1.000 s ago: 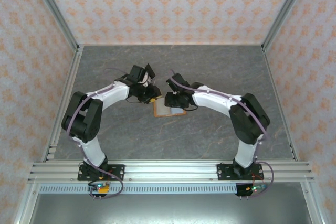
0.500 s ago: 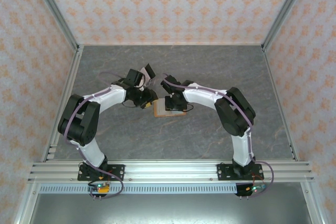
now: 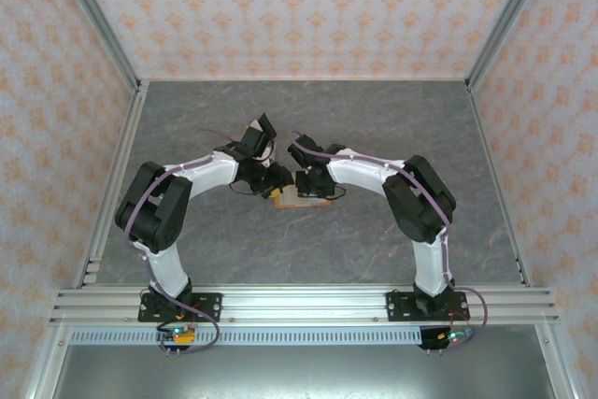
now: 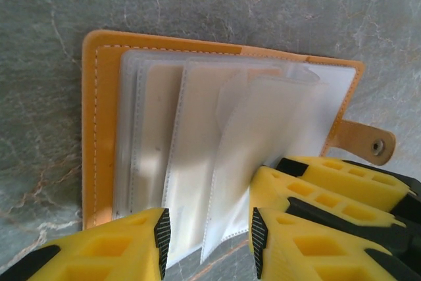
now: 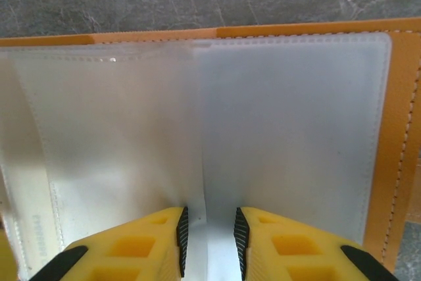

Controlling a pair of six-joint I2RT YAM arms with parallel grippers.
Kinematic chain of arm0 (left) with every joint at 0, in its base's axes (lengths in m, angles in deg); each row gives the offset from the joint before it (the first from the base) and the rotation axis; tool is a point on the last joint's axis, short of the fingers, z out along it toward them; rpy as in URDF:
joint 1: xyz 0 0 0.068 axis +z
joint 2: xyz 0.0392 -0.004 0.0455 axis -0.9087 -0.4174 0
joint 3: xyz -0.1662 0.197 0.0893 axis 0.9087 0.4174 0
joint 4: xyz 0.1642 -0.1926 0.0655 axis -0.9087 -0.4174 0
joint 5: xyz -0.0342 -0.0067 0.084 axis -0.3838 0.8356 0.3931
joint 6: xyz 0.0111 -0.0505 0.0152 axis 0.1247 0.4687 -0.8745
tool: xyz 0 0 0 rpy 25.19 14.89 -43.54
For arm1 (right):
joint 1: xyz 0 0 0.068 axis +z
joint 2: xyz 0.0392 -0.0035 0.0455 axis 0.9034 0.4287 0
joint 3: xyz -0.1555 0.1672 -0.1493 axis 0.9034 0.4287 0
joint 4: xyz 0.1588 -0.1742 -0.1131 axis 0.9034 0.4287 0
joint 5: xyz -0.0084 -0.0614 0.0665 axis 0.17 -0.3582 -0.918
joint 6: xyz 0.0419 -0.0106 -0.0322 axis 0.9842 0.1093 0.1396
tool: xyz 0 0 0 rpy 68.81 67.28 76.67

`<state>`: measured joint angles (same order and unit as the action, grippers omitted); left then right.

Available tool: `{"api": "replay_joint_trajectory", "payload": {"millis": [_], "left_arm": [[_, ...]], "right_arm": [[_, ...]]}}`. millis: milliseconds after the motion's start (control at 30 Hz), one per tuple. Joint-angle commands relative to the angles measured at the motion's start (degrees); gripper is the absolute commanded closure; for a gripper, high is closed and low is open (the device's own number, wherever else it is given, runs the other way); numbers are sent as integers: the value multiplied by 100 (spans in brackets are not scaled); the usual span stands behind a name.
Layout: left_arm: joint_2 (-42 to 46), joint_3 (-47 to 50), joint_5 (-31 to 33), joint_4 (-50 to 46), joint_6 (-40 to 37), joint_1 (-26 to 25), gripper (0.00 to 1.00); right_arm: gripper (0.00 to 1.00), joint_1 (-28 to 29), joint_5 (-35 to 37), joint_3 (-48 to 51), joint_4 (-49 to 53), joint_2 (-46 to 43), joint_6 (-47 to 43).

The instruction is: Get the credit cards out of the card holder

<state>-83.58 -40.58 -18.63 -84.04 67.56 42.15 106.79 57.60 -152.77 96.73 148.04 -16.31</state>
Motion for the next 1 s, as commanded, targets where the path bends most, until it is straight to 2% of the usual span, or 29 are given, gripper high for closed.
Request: {"api": "replay_joint_trajectory", "payload": {"millis": [0, 200, 733, 967], "left_arm": [[-89, -168, 91, -21, -41, -24, 59], [-112, -243, 270, -224, -170, -27, 57], [-295, -356, 168, -216, -242, -82, 57], [-300, -393, 268, -314, -278, -85, 55]], "right_arm": [[72, -78, 116, 250, 139, 76, 84], [74, -112, 115, 318, 71, 24, 126], [77, -308, -301, 634, -363, -207, 307], [79, -332, -274, 656, -362, -207, 382]]}}
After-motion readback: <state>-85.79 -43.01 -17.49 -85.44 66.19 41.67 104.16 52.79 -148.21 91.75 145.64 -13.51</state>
